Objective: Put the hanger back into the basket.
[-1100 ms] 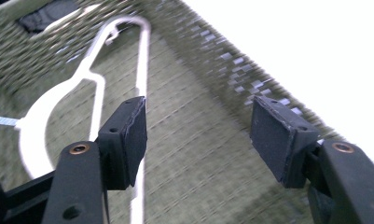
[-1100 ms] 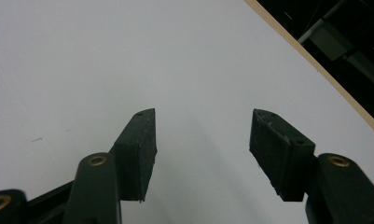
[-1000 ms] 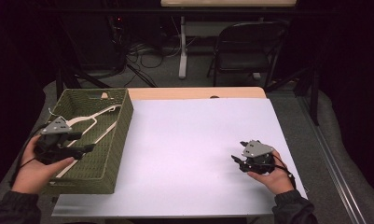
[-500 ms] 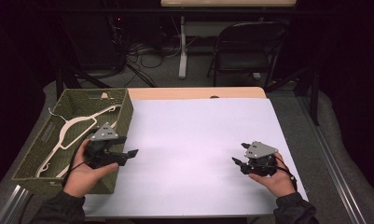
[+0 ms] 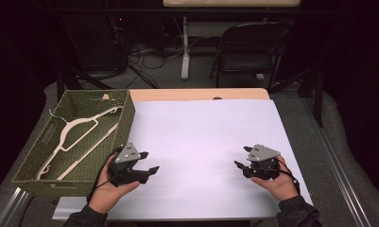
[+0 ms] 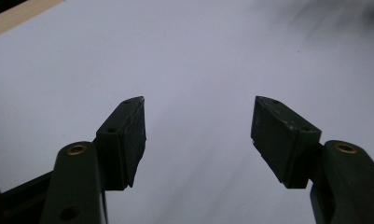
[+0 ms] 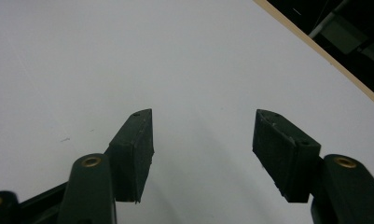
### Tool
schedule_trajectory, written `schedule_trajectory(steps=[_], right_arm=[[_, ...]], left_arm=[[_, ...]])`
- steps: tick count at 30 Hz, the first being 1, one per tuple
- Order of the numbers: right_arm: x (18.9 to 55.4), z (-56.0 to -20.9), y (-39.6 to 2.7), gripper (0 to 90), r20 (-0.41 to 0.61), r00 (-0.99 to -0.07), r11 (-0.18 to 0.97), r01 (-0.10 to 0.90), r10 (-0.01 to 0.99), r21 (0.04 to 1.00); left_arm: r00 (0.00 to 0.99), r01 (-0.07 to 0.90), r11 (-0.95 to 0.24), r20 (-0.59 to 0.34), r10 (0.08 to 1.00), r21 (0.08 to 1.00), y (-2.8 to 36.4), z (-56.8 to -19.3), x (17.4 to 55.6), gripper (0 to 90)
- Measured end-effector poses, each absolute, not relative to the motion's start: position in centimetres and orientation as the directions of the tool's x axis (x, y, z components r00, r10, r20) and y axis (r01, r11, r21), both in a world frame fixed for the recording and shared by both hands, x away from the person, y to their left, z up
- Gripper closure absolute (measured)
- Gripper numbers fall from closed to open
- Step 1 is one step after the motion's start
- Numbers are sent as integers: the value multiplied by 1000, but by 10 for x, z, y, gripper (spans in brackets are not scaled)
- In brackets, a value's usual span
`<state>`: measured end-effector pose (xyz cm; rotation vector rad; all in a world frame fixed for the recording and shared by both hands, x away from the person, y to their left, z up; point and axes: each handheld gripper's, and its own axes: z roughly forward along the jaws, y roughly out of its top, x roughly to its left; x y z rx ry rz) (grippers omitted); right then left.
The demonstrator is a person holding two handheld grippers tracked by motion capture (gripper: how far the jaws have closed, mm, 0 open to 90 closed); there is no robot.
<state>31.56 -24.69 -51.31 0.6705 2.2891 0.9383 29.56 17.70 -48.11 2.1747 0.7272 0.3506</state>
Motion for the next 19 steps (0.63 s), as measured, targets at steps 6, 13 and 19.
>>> schedule_trajectory(steps=[6, 13, 19], right_arm=[[317, -516, -247, 380, -305, -711, 619, 228, 633, 752], [317, -517, -248, 380, -303, -709, 618, 234, 636, 751], [317, -517, -250, 375, -300, -700, 608, 237, 648, 758]], left_arm=[[801, 393, -504, -17, 599, 769, 174, -496, 292, 356], [783, 412, -483, -30, 621, 773, 178, -508, 293, 356], [773, 434, -488, -35, 633, 758, 177, -520, 293, 355]])
